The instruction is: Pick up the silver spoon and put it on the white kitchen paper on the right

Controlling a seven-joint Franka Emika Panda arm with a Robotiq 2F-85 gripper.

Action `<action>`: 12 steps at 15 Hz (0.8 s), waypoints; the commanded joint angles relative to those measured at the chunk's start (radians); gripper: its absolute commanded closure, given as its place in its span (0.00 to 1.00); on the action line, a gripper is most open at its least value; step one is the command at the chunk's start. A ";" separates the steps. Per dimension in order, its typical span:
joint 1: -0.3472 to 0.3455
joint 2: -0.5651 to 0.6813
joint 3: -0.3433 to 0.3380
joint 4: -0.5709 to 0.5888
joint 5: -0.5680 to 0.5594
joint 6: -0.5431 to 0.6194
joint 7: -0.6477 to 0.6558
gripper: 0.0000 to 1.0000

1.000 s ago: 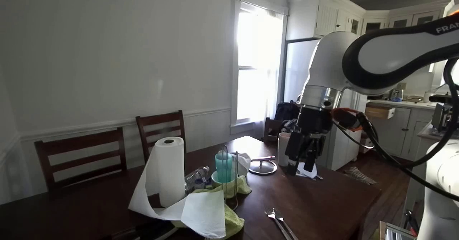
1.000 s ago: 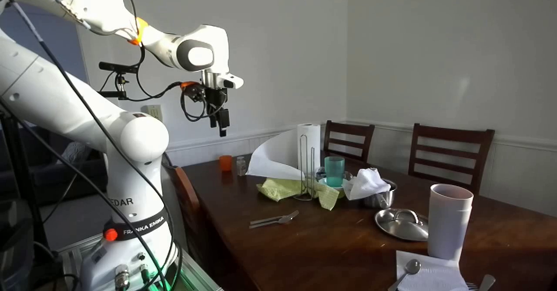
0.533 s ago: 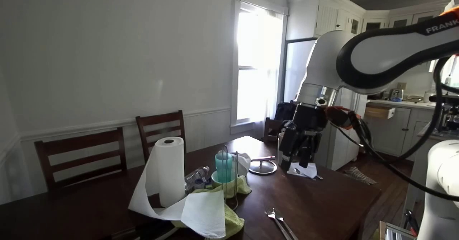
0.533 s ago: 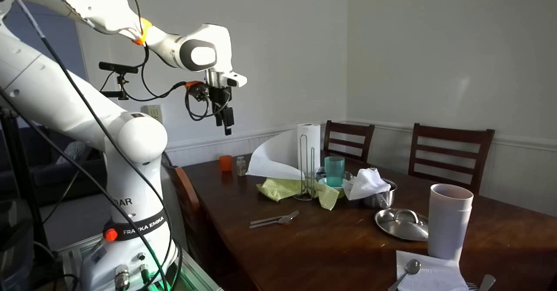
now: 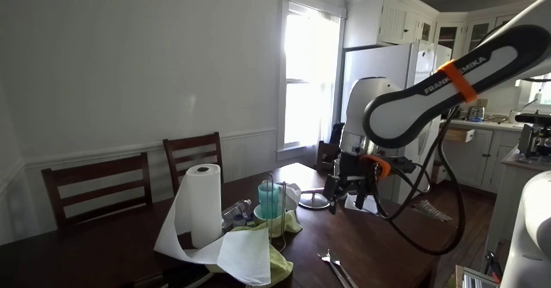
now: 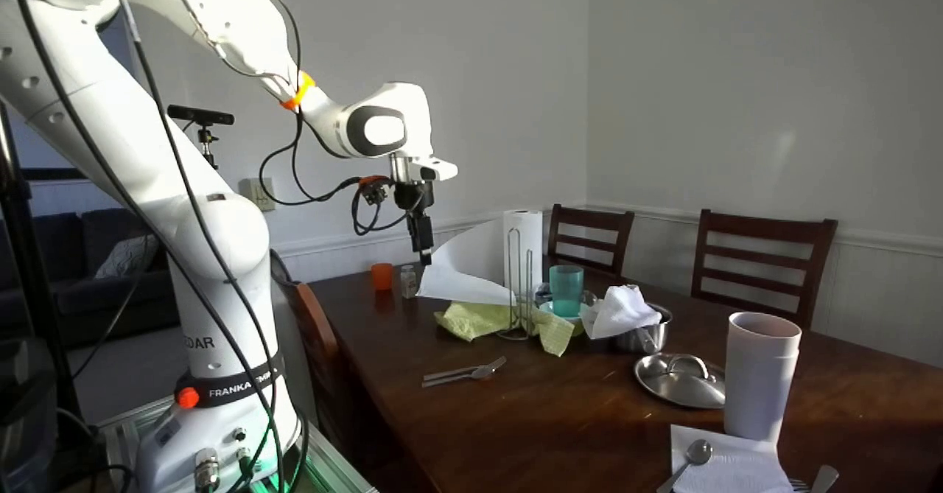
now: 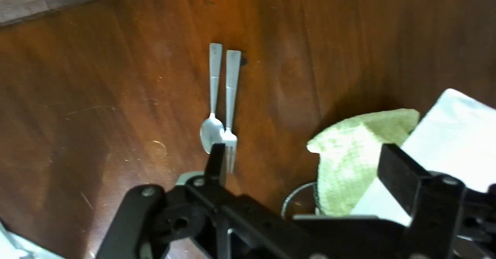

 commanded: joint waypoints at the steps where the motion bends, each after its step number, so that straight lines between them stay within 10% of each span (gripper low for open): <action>1: -0.074 0.125 0.017 0.016 -0.121 0.004 0.114 0.00; 12: -0.086 0.427 -0.131 0.064 -0.183 0.028 0.109 0.00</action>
